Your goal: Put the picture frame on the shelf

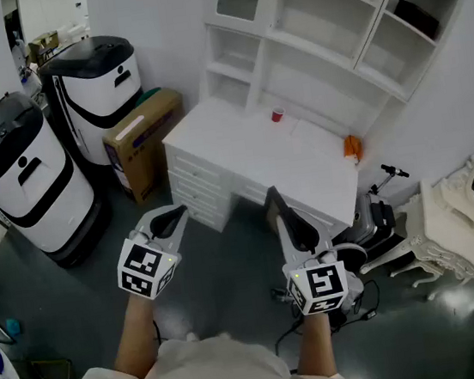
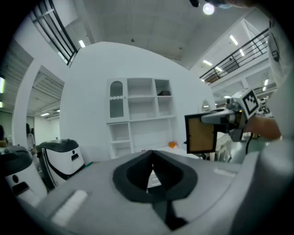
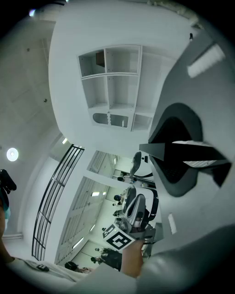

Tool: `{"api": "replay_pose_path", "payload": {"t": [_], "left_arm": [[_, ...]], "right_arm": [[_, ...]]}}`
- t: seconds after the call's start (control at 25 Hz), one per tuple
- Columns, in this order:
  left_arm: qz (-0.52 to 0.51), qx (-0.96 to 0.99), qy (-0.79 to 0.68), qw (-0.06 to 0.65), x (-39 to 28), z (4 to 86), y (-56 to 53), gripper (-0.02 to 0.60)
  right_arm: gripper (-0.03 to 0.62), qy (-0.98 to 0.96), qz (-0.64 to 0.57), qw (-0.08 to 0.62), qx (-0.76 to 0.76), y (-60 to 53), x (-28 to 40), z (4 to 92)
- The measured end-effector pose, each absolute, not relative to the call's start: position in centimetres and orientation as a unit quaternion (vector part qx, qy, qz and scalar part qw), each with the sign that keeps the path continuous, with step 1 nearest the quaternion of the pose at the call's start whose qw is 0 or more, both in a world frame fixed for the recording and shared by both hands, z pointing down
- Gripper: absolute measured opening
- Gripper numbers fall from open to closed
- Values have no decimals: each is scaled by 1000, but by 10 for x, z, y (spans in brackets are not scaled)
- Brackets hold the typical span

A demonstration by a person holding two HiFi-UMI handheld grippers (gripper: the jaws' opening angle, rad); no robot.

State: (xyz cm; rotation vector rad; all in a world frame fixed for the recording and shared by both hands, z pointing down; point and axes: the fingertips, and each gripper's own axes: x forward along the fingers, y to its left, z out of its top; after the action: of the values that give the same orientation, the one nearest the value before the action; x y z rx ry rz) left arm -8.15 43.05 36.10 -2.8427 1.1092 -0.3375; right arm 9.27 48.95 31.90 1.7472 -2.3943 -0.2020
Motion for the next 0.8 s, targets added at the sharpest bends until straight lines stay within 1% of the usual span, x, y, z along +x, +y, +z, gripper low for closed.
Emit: {"api": "replay_pose_path", "payload": {"t": [0.32,0.8], "left_arm": [[-114,-926,357,41,-58,360,429,2],[-125,-920,370,38,-27,375,456,2]], "right_arm": [[74,-809,-77,84,577,486,108,317],[74,-812,-69,90,573,492,148,332]]}}
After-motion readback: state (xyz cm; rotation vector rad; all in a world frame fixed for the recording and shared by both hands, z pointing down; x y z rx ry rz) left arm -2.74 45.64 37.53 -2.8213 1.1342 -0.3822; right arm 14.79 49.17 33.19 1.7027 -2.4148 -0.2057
